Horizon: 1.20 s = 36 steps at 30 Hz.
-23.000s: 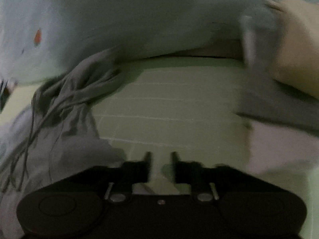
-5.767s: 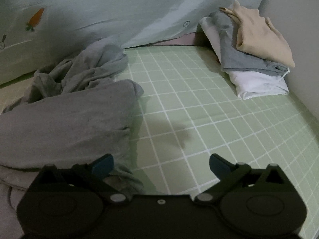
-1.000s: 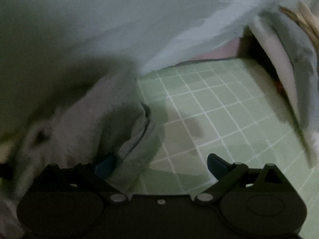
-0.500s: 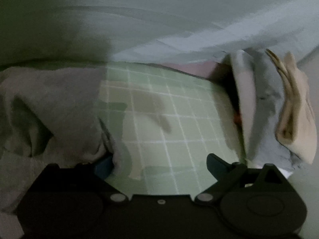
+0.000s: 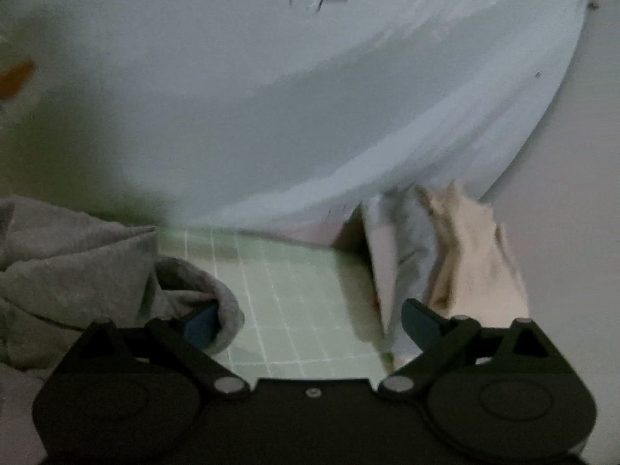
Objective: Fold clothes
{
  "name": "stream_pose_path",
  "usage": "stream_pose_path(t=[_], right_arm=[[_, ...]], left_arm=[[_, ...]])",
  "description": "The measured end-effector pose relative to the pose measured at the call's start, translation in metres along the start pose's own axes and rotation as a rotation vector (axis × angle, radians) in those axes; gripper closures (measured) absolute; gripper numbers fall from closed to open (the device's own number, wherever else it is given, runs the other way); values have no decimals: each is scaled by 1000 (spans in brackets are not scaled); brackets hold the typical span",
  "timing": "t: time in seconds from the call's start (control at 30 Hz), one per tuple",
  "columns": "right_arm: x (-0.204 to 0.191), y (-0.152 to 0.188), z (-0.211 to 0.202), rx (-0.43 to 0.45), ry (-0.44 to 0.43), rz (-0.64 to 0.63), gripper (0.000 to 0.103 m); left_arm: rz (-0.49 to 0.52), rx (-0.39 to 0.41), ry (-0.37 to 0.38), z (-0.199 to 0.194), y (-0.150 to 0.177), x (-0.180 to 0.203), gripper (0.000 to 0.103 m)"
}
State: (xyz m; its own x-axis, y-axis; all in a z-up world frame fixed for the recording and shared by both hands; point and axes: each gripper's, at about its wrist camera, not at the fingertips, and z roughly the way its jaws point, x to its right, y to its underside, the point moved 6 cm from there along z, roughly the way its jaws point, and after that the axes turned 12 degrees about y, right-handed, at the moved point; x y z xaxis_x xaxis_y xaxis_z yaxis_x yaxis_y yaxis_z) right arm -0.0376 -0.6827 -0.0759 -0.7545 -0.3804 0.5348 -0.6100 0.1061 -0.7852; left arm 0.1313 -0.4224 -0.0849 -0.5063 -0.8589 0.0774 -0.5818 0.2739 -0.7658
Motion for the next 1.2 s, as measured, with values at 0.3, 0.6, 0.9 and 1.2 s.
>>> stream_pose_path(t=[0.3, 0.6, 0.9, 1.2], right_arm=[[26, 42, -80, 166, 21, 15, 5], [21, 100, -75, -80, -135, 31, 5], [9, 80, -75, -60, -220, 72, 5], [-25, 82, -50, -178, -412, 67, 58]], left_arm=[[5, 27, -2, -55, 46, -12, 0], [-60, -127, 16, -53, 86, -24, 0], [67, -176, 166, -24, 70, 19, 6], [59, -242, 253, 4, 70, 31, 70]])
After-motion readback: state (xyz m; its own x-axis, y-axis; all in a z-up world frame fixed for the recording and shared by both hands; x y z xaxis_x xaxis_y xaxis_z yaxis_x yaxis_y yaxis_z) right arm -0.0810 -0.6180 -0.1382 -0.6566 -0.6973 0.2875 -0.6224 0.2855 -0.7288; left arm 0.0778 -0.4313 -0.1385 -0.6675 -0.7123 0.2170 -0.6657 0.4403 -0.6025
